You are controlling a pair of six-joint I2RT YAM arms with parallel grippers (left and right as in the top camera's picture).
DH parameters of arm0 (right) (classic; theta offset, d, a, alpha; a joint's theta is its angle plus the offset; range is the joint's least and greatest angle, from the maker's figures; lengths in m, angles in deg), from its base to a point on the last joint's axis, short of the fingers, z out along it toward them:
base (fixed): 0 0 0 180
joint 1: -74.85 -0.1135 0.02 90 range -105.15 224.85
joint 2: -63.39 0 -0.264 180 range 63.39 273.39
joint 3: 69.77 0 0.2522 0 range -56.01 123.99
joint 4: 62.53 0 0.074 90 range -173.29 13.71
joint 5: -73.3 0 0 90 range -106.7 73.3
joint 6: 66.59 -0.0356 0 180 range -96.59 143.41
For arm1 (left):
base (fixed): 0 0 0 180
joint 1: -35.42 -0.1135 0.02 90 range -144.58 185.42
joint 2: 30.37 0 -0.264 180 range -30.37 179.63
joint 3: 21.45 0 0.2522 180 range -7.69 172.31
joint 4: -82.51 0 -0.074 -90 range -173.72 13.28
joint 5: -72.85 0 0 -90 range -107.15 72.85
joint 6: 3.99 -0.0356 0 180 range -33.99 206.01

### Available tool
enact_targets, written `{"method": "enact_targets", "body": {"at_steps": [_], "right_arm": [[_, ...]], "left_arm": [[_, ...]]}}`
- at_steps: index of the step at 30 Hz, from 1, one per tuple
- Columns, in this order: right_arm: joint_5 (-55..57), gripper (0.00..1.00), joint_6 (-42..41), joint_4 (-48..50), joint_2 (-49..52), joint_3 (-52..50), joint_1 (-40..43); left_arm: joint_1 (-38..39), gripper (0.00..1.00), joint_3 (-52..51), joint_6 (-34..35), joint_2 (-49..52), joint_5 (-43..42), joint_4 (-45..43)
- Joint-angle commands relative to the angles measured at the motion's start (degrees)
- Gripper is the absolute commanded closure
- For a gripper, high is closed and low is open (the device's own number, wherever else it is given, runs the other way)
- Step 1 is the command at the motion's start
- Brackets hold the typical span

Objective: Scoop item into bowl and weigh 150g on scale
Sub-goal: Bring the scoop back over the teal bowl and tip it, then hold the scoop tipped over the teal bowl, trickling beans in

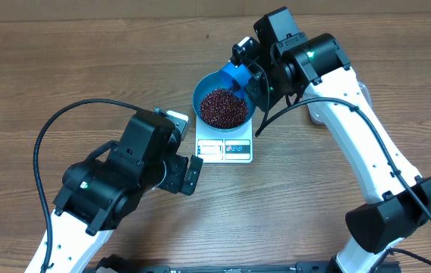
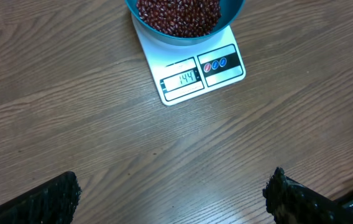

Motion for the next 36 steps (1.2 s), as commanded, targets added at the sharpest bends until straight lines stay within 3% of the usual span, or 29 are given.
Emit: {"method": "enact_targets", "body": {"at_steps": [1,24,36], "right_arm": [[-2.3,0.96,0.3,-0.1,-1.3,1.5,-0.3],[-12.8,0.96,-0.9,-0.1,-1.3,1.5,3.2],[-12.5,0.96,-0.8,0.2,-1.3,1.5,3.3]], "left_arm": [[-0.3,0.01,1.2,0.8,0.2,0.0,-0.2],[-0.3,0.01,1.2,0.8,0.2,0.0,-0.2],[-0.3,0.01,1.2,0.8,0.2,0.0,-0.2]]}}
